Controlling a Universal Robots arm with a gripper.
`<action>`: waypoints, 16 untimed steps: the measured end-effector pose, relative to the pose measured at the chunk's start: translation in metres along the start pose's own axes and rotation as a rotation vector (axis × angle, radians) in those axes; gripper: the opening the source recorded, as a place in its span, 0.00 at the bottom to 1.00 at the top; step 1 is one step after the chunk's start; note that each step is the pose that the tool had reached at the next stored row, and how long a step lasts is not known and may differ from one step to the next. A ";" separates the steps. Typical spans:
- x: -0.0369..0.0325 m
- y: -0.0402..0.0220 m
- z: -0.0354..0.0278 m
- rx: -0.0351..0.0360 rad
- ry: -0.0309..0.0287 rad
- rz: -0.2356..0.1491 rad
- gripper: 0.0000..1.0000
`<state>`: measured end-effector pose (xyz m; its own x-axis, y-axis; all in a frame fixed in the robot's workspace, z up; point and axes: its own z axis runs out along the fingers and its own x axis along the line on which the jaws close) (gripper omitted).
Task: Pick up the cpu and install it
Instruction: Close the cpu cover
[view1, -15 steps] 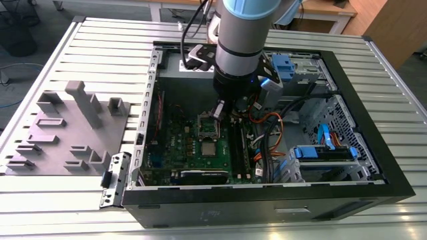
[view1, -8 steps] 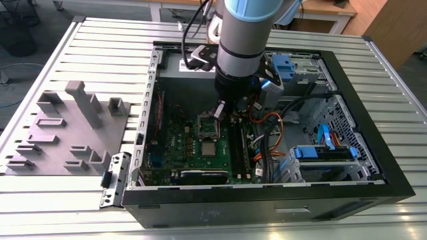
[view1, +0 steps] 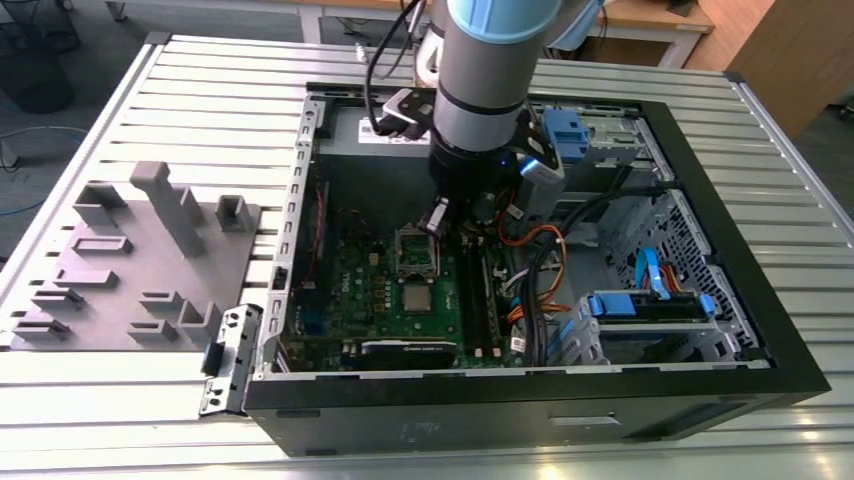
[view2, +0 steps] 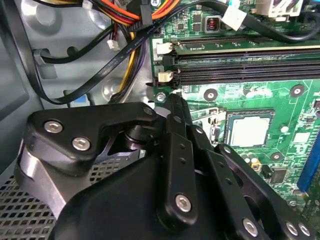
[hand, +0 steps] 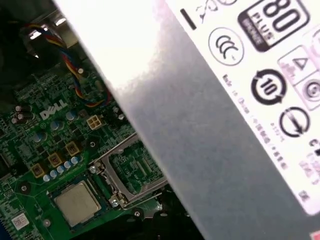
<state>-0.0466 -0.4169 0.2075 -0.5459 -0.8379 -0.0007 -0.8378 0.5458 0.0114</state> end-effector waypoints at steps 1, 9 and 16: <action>0.0002 0.0002 0.0005 0.0002 -0.0001 0.001 0.11; 0.0042 0.0075 0.0017 0.0100 -0.0065 0.003 0.11; 0.0053 0.0083 0.0005 0.0115 -0.0075 0.003 0.11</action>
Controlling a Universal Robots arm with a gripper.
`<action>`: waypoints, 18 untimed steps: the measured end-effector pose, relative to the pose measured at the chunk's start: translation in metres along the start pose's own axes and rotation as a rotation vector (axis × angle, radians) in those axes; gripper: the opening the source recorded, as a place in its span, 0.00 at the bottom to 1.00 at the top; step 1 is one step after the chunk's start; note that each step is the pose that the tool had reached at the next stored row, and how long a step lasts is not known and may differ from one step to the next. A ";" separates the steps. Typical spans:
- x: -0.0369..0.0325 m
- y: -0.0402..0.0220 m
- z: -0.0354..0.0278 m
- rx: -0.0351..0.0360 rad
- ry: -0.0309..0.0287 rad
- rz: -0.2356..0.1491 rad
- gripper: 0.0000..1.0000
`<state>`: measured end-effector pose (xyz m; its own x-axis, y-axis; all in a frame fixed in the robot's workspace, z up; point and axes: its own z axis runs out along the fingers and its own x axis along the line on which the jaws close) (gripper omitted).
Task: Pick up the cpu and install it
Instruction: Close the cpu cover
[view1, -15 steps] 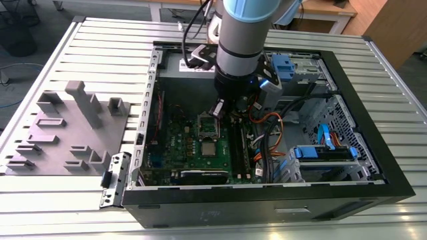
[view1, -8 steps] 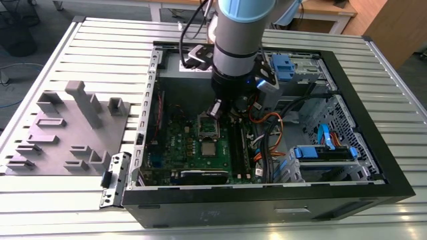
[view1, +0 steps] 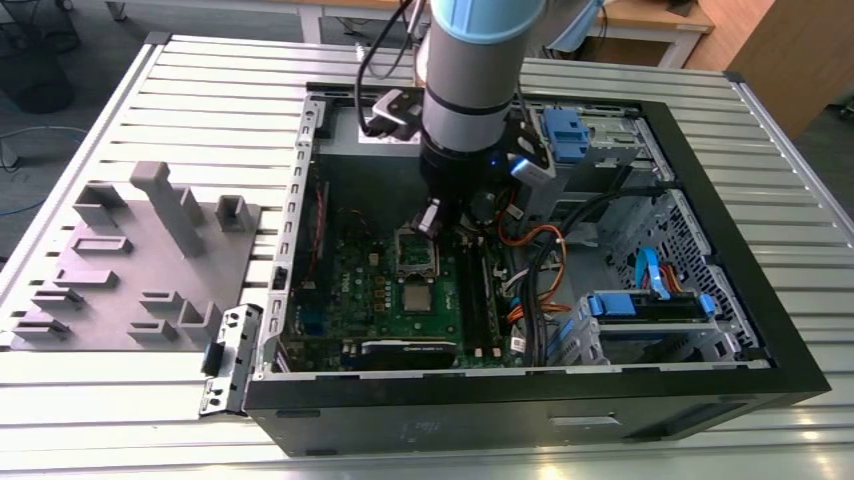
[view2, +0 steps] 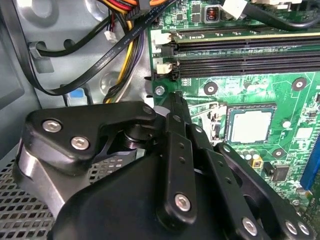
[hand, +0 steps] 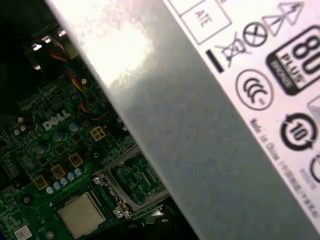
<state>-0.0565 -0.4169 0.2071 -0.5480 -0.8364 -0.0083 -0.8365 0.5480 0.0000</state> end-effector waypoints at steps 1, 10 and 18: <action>0.0001 0.0000 -0.0007 0.0000 0.0000 0.000 0.11; 0.0022 -0.0016 -0.0137 0.0000 0.0000 0.000 0.11; 0.0074 -0.0050 -0.0209 0.0000 0.0000 0.000 0.11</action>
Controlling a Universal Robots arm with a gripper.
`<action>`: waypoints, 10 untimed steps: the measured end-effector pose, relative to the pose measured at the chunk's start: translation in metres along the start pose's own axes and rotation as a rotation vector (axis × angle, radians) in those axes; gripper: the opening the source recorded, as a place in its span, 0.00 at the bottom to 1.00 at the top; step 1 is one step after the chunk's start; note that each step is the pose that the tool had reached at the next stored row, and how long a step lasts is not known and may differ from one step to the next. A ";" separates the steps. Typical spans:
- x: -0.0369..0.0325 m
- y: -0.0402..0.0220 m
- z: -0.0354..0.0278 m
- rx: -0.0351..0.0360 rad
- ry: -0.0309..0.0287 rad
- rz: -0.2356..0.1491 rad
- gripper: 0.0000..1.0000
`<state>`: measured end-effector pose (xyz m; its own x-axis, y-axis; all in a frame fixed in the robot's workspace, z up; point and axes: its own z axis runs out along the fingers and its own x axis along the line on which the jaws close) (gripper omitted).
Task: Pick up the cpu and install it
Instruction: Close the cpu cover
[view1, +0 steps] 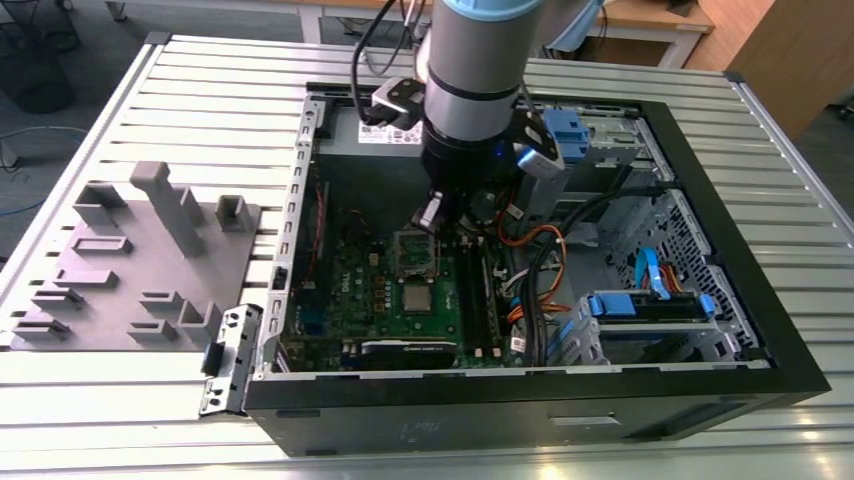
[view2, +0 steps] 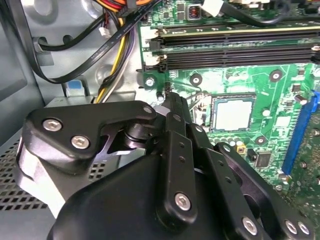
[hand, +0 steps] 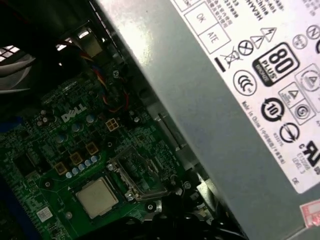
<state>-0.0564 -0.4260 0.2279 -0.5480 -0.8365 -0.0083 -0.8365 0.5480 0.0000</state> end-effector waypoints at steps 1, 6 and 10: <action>0.0008 -0.0005 -0.0005 0.0000 0.0000 0.000 0.11; 0.0061 -0.0040 -0.0020 -0.0001 -0.0002 0.000 0.11; 0.0111 -0.0073 -0.0026 -0.0006 -0.0008 0.000 0.11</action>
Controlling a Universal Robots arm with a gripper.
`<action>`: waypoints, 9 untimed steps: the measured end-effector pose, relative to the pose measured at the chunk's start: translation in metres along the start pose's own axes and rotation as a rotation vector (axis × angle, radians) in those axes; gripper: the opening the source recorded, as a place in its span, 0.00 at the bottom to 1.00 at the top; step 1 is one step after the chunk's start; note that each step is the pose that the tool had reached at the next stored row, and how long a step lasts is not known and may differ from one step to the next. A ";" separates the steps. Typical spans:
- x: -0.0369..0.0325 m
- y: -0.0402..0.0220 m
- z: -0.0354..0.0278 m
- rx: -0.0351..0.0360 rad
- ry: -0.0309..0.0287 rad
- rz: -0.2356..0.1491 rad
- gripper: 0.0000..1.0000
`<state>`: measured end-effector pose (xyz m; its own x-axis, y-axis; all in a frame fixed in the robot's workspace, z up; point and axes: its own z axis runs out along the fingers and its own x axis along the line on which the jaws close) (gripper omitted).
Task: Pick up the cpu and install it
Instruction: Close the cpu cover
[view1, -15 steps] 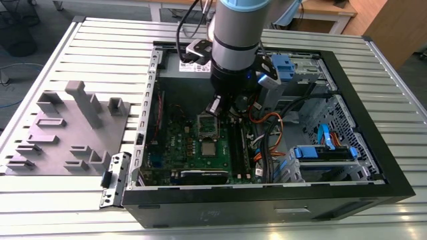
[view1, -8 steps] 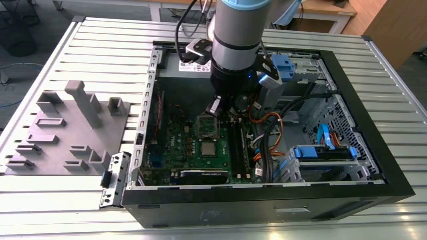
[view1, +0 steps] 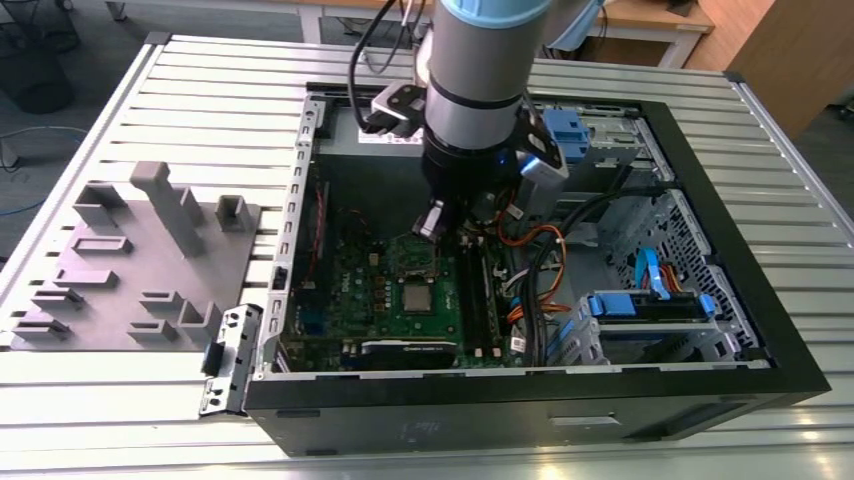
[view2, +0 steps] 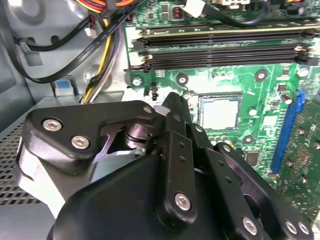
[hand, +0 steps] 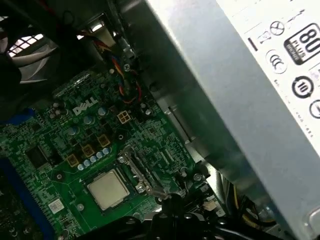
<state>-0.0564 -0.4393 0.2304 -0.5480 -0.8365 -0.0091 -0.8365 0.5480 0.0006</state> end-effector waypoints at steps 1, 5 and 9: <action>0.0012 -0.0008 -0.0001 -0.0001 -0.0002 0.000 0.11; 0.0063 -0.0041 -0.0007 -0.0004 -0.0005 0.000 0.11; 0.0116 -0.0076 -0.0010 -0.0005 -0.0009 0.000 0.11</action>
<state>-0.0564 -0.4531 0.2313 -0.5480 -0.8364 -0.0101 -0.8365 0.5480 0.0011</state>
